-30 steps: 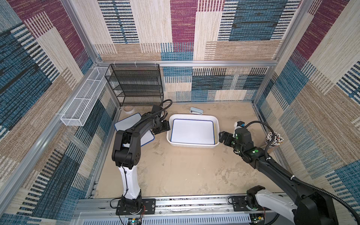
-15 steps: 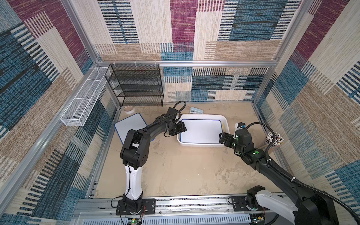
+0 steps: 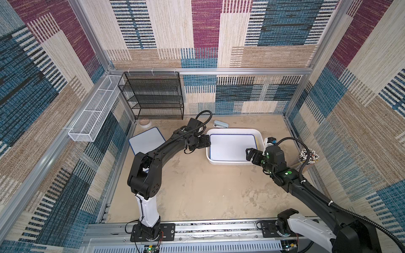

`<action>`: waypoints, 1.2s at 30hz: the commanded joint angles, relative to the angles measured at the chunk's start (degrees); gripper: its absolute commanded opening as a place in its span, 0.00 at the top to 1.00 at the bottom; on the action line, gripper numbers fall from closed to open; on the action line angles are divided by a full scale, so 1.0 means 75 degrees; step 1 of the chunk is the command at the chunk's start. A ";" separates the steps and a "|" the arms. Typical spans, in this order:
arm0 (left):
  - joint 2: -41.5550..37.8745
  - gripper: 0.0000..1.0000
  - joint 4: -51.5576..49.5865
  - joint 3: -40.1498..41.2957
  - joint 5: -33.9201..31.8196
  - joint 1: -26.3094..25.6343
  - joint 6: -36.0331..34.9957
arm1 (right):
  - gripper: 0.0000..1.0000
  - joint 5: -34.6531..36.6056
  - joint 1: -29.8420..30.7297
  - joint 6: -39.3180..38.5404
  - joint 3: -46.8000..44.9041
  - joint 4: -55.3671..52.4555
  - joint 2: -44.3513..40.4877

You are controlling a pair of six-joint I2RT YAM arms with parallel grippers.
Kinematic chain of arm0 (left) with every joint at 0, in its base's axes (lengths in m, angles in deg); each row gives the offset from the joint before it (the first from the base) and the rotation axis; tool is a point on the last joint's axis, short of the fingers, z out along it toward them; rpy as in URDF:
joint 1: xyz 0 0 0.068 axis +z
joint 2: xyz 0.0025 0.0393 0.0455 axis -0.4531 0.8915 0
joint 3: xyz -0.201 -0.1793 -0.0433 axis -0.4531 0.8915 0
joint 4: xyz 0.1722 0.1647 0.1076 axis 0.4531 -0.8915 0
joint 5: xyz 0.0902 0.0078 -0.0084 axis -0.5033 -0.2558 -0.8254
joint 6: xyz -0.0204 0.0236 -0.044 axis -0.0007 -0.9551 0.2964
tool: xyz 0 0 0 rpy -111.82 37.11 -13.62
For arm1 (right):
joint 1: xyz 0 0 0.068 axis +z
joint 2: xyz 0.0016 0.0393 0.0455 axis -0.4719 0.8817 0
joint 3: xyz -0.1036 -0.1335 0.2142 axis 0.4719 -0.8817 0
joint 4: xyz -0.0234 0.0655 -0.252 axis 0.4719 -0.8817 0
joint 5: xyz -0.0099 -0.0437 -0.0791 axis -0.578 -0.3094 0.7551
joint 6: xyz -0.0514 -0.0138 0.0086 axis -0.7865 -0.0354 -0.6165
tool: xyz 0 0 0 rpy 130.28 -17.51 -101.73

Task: Put the whiteboard into the storage box
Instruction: Move the storage box to the center of the board, then move the whiteboard to the center of the board.

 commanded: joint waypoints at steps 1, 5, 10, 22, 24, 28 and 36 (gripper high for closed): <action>-0.0384 0.08 -0.0590 0.0196 -0.1100 0.0085 -0.0384 | 0.00 -0.0128 0.0027 0.0017 -0.0035 0.0535 0.0040; -0.0784 0.07 -0.0962 0.0403 -0.1830 0.0333 -0.0460 | 0.00 -0.0022 0.0114 0.0003 -0.0024 0.0571 0.0009; -0.1054 0.08 -0.0915 0.1047 -0.1696 0.1120 -0.0340 | 0.00 0.0239 0.0227 0.0075 -0.0126 0.0663 -0.0241; -0.1491 0.12 0.0147 0.2691 -0.0655 0.2442 -0.0125 | 0.00 0.0884 0.0936 0.0308 0.0065 0.1566 0.0258; -0.1448 0.12 0.0214 0.2739 -0.0739 0.2475 -0.0116 | 0.00 0.0950 0.1042 0.0290 0.0190 0.1673 0.0504; -0.1283 0.13 0.0341 0.2787 -0.0839 0.2518 -0.0057 | 0.00 0.1016 0.1180 0.0140 0.0389 0.1921 0.0950; -0.1186 0.14 0.0849 0.3069 -0.0971 0.2543 0.0056 | 0.00 0.1075 0.1263 -0.0212 0.0687 0.2296 0.1543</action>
